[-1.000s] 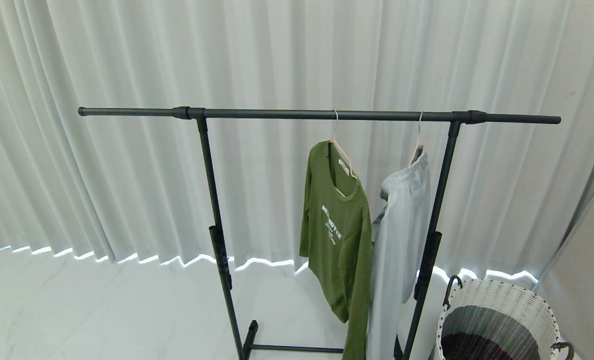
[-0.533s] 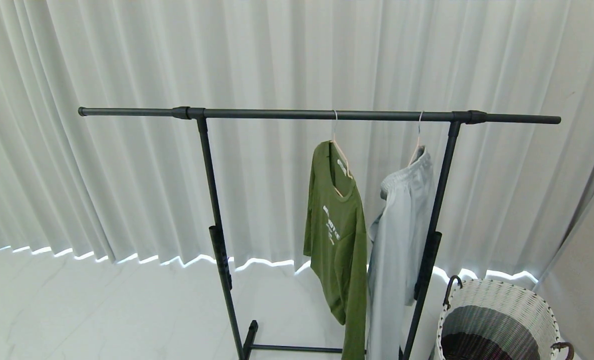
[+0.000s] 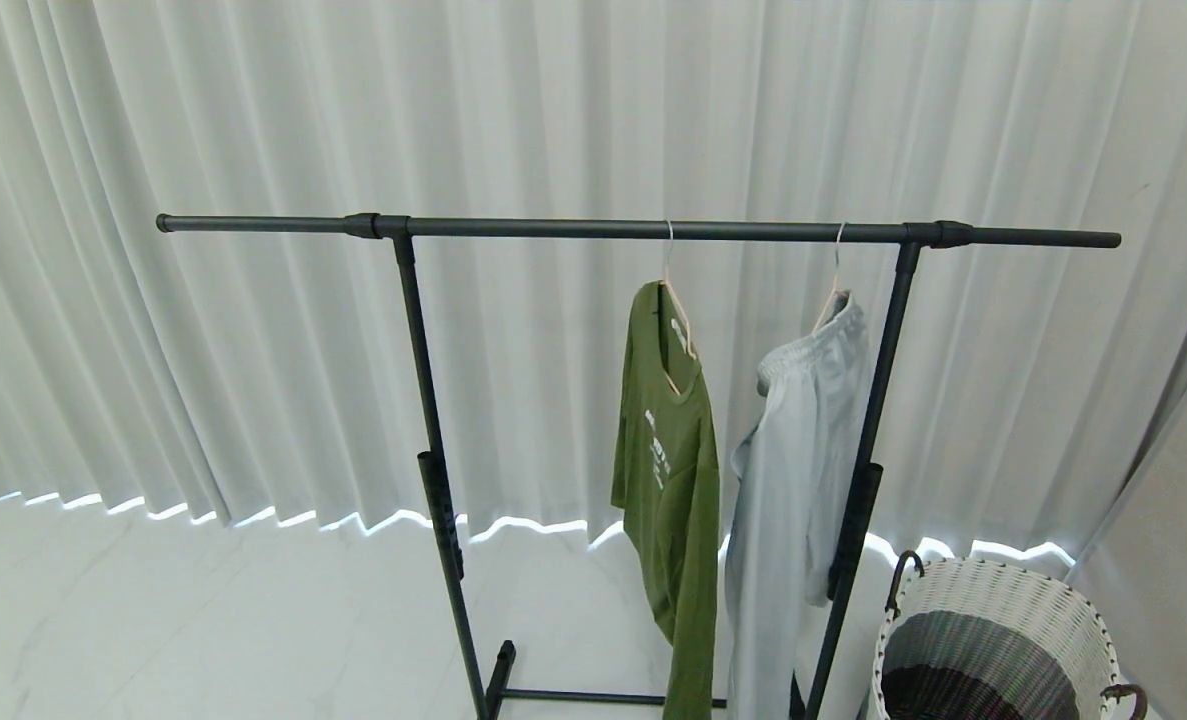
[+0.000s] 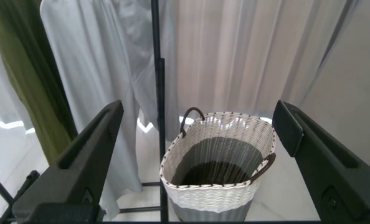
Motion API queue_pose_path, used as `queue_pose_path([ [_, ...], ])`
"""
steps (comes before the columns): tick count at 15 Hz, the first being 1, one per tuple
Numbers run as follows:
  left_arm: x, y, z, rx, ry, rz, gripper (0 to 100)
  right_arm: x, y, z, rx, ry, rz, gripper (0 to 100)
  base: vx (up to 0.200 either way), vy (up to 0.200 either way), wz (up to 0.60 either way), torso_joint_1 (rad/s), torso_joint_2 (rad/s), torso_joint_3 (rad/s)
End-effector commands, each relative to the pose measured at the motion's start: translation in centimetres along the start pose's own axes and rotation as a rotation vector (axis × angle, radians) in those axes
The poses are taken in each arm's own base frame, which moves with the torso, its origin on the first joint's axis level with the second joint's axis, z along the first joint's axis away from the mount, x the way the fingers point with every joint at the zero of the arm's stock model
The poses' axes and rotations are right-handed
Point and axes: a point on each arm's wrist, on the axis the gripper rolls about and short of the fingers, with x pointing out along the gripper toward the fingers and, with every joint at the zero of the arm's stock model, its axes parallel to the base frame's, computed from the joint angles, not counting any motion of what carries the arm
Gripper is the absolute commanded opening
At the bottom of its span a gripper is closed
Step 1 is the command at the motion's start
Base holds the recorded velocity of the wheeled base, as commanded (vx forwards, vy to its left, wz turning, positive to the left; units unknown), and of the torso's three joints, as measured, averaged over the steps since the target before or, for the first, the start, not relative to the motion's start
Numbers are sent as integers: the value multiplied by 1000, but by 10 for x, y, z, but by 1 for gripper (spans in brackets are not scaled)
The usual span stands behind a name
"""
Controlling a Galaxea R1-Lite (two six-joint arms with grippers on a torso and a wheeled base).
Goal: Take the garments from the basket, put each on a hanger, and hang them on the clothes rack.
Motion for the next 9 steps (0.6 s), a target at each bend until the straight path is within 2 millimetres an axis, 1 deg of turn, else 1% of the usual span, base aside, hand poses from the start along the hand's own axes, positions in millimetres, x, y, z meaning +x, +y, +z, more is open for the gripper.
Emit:
queue_pose_path([
  [1,0,0,0,0,-1,-3,100,0,0,0,0,-2,0,100,0,0,0,0,0,0],
  [9,0,0,0,0,-1,0,100,0,0,0,-3,2,0,100,0,0,0,0,0,0],
])
